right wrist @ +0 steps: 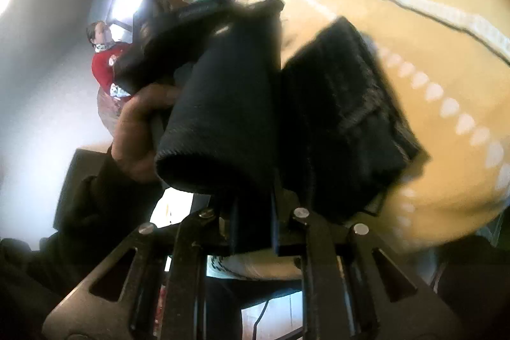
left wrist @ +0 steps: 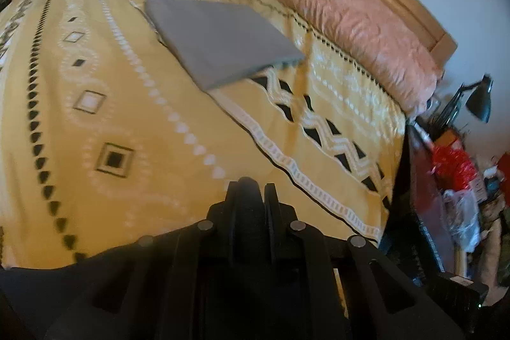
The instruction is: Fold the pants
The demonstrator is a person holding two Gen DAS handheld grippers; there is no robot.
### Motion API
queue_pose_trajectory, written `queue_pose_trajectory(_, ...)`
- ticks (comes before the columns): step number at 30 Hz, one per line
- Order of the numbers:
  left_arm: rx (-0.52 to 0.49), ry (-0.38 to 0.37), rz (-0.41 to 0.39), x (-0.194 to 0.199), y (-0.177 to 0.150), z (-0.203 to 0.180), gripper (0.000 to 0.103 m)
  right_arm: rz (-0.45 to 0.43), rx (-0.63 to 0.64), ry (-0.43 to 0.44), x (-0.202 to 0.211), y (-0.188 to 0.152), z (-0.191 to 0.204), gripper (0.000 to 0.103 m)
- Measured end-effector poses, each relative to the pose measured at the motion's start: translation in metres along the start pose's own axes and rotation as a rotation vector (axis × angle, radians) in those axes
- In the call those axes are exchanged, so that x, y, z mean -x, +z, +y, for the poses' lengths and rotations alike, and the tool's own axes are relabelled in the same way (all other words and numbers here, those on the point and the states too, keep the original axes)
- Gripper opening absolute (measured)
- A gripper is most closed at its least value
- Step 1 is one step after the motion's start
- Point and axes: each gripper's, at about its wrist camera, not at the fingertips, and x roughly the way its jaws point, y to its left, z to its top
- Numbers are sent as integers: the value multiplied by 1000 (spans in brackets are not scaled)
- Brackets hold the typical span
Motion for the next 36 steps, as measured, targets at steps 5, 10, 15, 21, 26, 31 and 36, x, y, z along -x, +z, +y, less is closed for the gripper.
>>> queue_pose_trajectory(5, -6, 89, 50, -43, -11, -13, 32, 17, -137, 23, 11, 0, -33, 24)
queue_pose_trajectory(10, -11, 152, 59, -55, -18, -18, 49, 37, -117, -37, 22, -1, -30, 27)
queue_pose_trajectory(15, -21, 84, 27, -47, -13, -30, 60, 37, -98, -32, 33, 6, -22, 27)
queue_pose_trajectory(21, -21, 90, 47, -66, -16, -29, 65, 29, -56, -90, 39, 10, -21, 27)
queue_pose_trajectory(26, 22, 53, -27, -42, -9, -31, 66, 32, -31, -260, 55, 11, -24, 27)
queue_pose_trajectory(31, 30, 85, -189, 39, -2, -20, 66, -62, 19, -362, 79, 27, -23, 27)
queue_pose_trajectory(36, 101, 195, -320, 139, -35, 25, 66, -17, 294, -218, 26, 79, 23, 27)
